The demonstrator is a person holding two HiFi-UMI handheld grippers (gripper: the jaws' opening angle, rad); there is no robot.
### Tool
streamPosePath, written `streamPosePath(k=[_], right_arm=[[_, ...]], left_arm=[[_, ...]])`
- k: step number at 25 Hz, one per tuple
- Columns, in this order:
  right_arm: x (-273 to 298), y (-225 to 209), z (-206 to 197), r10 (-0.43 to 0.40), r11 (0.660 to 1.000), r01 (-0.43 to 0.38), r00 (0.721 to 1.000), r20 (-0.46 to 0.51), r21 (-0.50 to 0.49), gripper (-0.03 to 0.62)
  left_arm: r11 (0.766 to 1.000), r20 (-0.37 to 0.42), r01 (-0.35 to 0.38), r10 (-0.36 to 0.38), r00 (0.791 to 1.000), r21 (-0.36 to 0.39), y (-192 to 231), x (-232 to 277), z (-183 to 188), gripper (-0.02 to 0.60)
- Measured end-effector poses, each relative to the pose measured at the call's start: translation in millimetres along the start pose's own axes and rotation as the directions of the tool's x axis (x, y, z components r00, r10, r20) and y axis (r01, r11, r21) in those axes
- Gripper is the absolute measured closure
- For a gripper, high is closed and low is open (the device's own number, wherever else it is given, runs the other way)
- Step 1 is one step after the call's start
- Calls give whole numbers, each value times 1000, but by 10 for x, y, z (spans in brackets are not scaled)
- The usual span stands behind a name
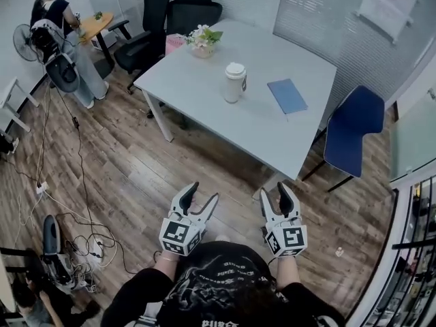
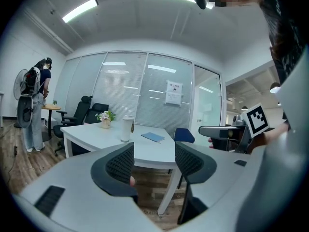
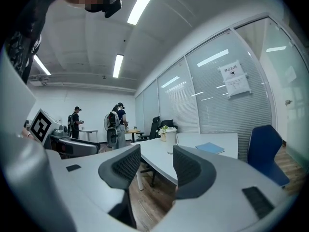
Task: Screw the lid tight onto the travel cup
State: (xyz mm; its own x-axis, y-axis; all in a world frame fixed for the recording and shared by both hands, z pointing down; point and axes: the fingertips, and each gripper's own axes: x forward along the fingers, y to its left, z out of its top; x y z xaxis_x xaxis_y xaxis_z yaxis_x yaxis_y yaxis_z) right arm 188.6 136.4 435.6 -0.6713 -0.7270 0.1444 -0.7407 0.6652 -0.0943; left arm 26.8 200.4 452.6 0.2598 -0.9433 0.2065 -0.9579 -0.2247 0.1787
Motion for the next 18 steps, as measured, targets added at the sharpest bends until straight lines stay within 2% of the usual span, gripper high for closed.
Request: streamPosePath(k=[4, 11, 18], right_arm=[[-44, 64, 12, 5, 1000, -5, 1000, -3, -9, 405], [-95, 159, -25, 7, 1000, -7, 999, -44, 1, 405], [-173, 111, -4, -49, 999, 49, 998, -38, -13, 414]], left_arm=[[1000, -21, -22, 22, 1000, -10, -2, -123, -24, 299], [1000, -40, -17, 16, 999, -19, -55, -194, -32, 310], [999, -47, 27, -28, 999, -23, -26, -105, -85, 310]])
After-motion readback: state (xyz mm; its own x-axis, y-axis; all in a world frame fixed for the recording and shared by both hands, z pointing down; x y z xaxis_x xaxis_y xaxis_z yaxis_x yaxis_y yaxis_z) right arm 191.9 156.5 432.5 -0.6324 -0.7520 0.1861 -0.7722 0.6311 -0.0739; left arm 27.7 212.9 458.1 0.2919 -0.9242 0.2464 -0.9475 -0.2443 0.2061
